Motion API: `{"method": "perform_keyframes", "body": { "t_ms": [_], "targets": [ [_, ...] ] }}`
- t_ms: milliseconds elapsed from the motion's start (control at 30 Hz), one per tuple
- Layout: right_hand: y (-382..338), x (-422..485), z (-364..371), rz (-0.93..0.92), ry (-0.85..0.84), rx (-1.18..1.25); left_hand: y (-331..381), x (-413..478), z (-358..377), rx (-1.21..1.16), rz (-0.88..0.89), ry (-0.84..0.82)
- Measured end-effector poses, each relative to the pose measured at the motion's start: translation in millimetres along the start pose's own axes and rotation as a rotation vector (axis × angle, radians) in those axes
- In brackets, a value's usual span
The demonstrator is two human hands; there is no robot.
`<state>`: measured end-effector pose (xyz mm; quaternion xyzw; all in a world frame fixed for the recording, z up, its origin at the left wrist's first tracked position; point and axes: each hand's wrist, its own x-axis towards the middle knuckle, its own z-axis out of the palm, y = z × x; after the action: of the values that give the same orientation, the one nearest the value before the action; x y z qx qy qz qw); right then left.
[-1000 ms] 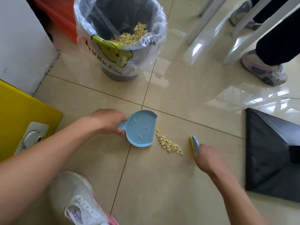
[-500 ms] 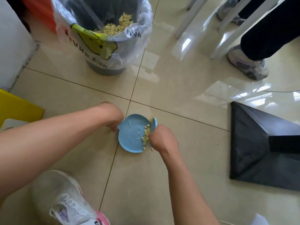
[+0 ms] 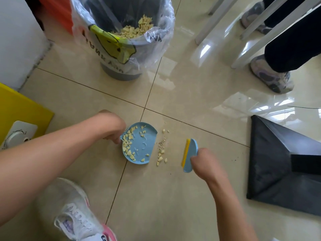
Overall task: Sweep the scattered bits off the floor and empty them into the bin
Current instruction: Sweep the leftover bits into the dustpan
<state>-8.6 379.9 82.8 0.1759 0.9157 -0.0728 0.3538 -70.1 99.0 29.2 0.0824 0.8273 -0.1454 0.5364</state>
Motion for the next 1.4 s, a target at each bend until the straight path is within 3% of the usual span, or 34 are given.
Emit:
{"method": "perform_keyframes", "body": {
  "t_ms": [100,300,500,700,1000,1200,1400],
  "targets": [
    [-11.3,-0.1,13.1,0.017,-0.043,-0.120,6.8,-5.8,0.9,0.008,-0.027,0.053],
    [-69.9,-7.0,39.9,-0.154,-0.130,0.150,21.0,-14.7,2.9,0.031,0.004,0.046],
    [-63.0,-16.8,25.5,-0.198,-0.035,0.293,4.9,-16.2,8.4,-0.026,-0.004,0.010],
    [-40.6,9.2,-8.9,-0.096,0.157,-0.039,-17.3,-22.4,27.7,-0.121,0.011,-0.060],
    [-101.4,30.7,-8.2,-0.233,0.113,-0.391,4.8,-22.7,51.7,-0.239,0.054,-0.049],
    [-100.7,3.7,6.2,-0.345,-0.119,-0.096,11.1,-22.6,56.2,-0.294,0.019,-0.003],
    [-56.4,-26.0,-13.8,-0.247,-0.045,0.193,-0.1,-23.2,63.0,-0.410,0.056,0.037]
  ]
}}
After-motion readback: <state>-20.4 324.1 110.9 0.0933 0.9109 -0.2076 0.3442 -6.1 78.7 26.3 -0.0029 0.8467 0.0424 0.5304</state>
